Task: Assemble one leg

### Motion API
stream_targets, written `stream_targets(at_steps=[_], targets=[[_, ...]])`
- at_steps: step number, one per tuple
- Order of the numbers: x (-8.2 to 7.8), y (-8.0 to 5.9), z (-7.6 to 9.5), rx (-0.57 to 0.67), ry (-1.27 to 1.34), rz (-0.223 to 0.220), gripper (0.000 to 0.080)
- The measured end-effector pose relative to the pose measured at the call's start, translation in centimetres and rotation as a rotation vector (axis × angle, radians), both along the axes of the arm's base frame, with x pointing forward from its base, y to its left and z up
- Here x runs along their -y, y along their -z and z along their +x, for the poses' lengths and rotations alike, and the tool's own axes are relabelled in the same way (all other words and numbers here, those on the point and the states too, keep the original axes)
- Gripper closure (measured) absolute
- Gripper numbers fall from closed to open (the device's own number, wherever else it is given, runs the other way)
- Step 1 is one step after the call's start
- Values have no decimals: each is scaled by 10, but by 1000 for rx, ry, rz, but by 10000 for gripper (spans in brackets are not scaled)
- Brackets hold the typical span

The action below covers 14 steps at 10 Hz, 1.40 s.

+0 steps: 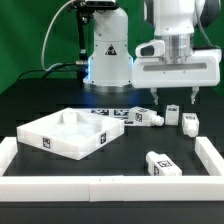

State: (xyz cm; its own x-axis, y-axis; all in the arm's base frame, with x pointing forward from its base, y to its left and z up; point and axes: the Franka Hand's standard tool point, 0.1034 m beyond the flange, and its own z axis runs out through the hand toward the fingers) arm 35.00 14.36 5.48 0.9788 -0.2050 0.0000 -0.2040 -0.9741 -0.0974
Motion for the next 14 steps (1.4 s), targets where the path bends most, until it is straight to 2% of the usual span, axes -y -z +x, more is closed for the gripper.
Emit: stream_targets(at_steps=[1,2,4,6,7,12,13,14], targets=[[2,-11,9,-9,-14,14,161],[12,-17,28,0,-22,24,152],[34,-20,81,8,-85,46,150],[33,-25,129,6,-173,54,150],[26,-27,138,15,-160,55,150],[29,-26,136,13,-157,54,150],[41,-31,147,-19,-247,44,150],[60,-39,181,-21,-316,20,150]])
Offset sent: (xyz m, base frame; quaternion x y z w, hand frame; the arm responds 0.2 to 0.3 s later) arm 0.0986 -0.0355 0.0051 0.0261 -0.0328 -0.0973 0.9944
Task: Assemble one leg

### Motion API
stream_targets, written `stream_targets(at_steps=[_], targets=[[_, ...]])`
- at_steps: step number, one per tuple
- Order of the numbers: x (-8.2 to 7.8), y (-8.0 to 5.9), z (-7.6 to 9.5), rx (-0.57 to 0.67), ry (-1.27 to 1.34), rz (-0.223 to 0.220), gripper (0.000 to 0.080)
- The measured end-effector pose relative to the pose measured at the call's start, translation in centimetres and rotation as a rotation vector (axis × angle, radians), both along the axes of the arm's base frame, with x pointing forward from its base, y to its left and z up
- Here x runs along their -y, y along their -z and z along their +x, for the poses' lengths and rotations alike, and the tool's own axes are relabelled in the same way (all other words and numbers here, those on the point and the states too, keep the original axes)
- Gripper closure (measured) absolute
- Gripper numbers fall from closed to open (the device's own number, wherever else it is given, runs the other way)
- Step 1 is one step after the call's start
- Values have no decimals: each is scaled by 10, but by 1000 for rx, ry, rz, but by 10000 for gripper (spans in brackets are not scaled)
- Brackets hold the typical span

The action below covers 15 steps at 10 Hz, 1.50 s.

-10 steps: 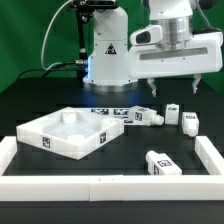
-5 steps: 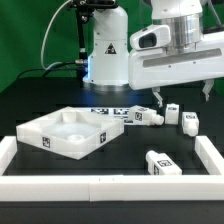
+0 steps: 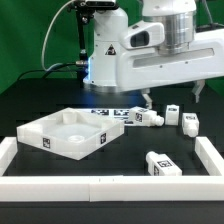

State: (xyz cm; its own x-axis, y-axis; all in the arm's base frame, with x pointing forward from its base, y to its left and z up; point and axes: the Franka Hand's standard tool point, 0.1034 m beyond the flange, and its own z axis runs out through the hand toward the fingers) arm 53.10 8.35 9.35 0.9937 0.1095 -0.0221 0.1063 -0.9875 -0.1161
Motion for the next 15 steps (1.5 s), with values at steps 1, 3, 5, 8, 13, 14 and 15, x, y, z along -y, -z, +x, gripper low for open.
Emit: stream_targets(at_steps=[1,3,5,8,13,14,15], targets=[[7,2,26,-5,-43,-2,150],[6,5,32,-3,-42,-1,150],[7,5,32,-2,-41,-2,150],[27,17,55,17,-96,-15,150],[41,66,87,105,-104,-69,150],[43,75,85,108,-103,-73,150],[41,82,82,104,-99,-74,150]])
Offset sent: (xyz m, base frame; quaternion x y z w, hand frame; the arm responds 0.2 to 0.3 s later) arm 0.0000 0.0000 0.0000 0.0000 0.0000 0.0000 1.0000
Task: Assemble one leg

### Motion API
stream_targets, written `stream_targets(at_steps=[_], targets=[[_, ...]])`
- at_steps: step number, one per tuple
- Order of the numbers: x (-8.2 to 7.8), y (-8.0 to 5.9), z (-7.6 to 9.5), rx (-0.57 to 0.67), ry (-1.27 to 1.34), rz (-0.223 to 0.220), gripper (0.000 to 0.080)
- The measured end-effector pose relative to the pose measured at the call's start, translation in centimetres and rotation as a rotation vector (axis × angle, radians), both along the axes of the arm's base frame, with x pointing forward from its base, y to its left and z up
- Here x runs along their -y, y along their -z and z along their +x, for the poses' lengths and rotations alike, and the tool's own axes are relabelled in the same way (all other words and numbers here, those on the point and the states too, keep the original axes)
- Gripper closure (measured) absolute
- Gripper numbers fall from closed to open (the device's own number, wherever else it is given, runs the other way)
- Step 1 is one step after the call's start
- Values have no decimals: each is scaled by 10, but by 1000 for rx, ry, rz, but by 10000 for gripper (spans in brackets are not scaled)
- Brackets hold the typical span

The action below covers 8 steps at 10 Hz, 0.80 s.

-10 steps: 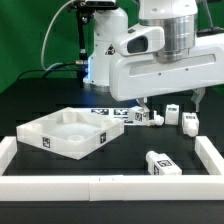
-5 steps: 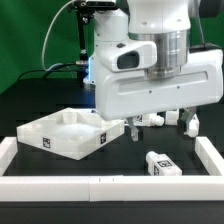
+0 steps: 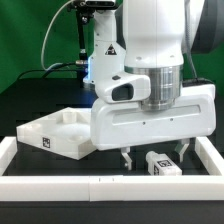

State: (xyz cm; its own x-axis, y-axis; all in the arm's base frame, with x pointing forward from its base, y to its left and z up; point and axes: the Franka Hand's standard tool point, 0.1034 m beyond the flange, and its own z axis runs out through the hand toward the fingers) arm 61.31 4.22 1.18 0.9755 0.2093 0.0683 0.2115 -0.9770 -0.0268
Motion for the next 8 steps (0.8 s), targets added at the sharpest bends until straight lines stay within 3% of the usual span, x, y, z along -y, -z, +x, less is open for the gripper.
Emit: stream_targets(at_steps=[3,4,5,7,8], targets=[[0,1,0,-1,0,0,153],[0,1,0,-1,0,0,366],[0,1,0,-1,0,0,512],[7,-10,-7,-1,8,-4,515],[20,-17,-18,0,-7,-12,515]])
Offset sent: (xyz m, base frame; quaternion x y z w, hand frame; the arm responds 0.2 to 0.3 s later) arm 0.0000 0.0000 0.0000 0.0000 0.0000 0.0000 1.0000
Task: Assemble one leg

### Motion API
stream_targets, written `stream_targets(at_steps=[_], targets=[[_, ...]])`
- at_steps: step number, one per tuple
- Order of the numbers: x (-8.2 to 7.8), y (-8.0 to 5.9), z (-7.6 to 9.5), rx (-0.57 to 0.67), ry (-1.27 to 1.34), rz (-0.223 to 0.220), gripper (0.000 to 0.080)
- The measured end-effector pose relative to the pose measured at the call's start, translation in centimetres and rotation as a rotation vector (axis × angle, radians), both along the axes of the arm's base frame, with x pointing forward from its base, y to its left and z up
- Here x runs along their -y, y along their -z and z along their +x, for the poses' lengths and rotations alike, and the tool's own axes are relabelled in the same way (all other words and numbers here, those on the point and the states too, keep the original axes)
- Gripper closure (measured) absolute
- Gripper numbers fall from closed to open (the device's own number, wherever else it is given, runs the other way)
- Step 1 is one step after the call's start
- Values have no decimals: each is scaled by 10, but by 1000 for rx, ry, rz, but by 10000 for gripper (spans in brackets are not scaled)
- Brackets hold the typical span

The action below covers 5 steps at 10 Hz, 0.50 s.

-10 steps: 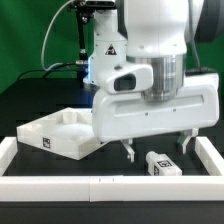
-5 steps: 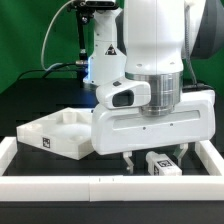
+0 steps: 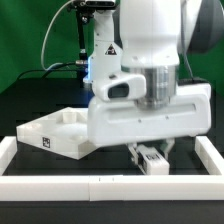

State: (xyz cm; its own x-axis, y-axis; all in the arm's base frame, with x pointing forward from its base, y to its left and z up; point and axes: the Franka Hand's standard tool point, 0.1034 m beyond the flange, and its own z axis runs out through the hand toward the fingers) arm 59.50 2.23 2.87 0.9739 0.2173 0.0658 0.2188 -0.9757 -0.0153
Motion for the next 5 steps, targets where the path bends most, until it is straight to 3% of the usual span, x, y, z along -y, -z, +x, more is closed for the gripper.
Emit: stream_targets(at_steps=[1,3,5], targets=[[23,-8,-6,-20,-30,-6,515],[57,-30,-2,-6,-51,-11,515],[93,-36,-2,5,-64,-22,515]])
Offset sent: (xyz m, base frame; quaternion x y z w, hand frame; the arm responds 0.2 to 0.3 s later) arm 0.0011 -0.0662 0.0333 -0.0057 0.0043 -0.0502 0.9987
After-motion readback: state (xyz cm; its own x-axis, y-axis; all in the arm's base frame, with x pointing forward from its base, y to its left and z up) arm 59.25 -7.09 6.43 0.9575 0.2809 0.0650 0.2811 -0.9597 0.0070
